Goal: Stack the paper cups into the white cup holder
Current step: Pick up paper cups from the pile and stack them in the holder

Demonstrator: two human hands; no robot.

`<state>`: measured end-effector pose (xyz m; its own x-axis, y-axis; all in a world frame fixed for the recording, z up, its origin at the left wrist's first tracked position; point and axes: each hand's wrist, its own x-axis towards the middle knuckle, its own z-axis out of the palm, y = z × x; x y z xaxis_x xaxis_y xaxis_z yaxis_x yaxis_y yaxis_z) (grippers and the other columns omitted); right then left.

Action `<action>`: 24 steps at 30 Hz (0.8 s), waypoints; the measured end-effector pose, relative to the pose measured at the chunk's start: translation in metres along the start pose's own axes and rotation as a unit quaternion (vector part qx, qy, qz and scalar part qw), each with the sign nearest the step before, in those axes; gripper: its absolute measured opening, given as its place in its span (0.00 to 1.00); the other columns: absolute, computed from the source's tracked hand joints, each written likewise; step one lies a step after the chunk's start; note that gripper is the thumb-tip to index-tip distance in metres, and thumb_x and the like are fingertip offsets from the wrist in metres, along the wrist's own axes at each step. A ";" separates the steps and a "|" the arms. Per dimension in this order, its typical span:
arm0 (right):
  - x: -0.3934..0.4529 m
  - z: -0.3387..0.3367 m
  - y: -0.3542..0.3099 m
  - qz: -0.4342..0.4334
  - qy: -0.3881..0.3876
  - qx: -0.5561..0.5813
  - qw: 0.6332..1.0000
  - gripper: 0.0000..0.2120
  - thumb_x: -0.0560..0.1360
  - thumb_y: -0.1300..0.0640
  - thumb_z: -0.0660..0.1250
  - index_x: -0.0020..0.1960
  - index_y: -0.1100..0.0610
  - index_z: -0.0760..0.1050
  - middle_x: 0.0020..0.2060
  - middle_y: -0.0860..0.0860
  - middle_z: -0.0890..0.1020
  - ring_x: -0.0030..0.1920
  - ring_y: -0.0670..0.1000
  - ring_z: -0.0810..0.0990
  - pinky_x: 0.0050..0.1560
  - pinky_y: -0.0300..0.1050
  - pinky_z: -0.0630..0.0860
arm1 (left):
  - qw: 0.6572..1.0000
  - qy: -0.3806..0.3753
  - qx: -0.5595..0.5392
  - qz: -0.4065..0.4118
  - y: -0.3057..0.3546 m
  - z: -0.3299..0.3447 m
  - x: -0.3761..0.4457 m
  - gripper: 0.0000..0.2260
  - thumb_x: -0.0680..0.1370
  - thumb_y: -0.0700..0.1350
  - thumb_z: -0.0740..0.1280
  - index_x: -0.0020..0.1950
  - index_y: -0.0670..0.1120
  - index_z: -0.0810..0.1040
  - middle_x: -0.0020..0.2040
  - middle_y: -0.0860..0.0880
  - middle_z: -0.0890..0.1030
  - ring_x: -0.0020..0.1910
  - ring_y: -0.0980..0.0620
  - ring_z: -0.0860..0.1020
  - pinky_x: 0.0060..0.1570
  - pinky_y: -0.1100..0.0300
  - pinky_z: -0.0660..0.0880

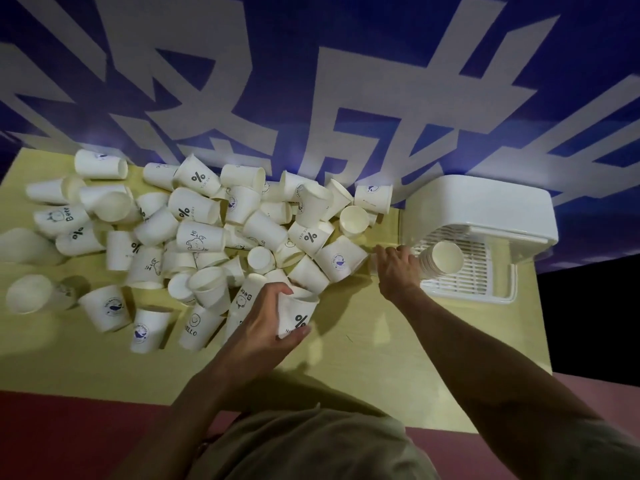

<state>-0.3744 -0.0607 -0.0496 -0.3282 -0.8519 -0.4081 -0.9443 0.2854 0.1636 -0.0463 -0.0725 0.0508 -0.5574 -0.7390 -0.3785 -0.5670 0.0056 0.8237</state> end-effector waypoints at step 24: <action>-0.110 0.015 0.007 0.008 -0.016 0.319 0.948 0.35 0.71 0.37 0.60 0.69 0.58 0.66 0.63 0.54 0.68 0.59 0.53 0.73 0.53 0.52 0.80 | 0.985 0.013 0.080 0.152 -0.001 0.041 -0.002 0.32 0.73 0.59 0.75 0.73 0.63 0.66 0.66 0.58 0.67 0.63 0.61 0.71 0.58 0.67 0.74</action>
<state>-0.3448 0.0415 -0.0169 -0.3326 -0.8347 -0.4389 -0.7583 0.5134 -0.4018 -0.0700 -0.0434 0.0335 -0.7018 -0.7034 -0.1127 -0.4659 0.3335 0.8196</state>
